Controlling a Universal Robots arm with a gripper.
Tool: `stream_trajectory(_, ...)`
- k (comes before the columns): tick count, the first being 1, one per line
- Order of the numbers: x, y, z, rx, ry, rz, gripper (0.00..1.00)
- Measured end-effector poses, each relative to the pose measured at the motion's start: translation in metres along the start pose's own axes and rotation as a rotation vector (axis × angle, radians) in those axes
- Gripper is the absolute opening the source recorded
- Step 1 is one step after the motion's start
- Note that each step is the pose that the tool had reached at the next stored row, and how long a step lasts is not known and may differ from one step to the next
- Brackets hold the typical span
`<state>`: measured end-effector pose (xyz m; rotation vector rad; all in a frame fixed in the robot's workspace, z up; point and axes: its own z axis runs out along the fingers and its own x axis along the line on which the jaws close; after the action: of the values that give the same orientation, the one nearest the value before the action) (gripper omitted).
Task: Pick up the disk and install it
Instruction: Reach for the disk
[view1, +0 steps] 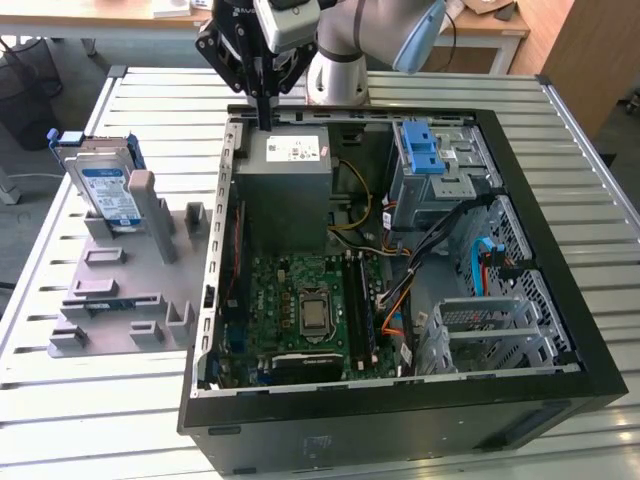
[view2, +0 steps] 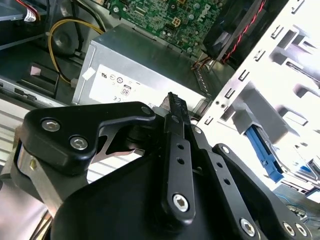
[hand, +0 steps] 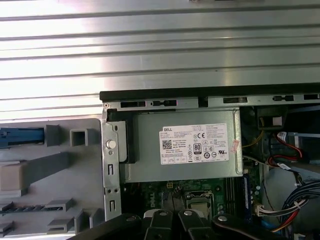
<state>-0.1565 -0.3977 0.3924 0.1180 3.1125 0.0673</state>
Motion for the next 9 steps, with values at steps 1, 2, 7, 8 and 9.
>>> stream_trajectory(1,0.0009,0.0,0.0,-0.0001,-0.0001,0.0,0.11)
stream_trajectory(2,0.0017,0.0,0.0,0.0,-0.0001,0.0,0.11)
stream_trajectory(7,0.0063,0.0,-0.0001,0.0,-0.0001,0.0,0.11)
stream_trajectory(8,0.0072,0.0001,-0.0001,0.0,0.0,0.0,0.11)
stream_trajectory(9,0.0081,0.0002,-0.0001,0.0,0.0,0.0,0.11)
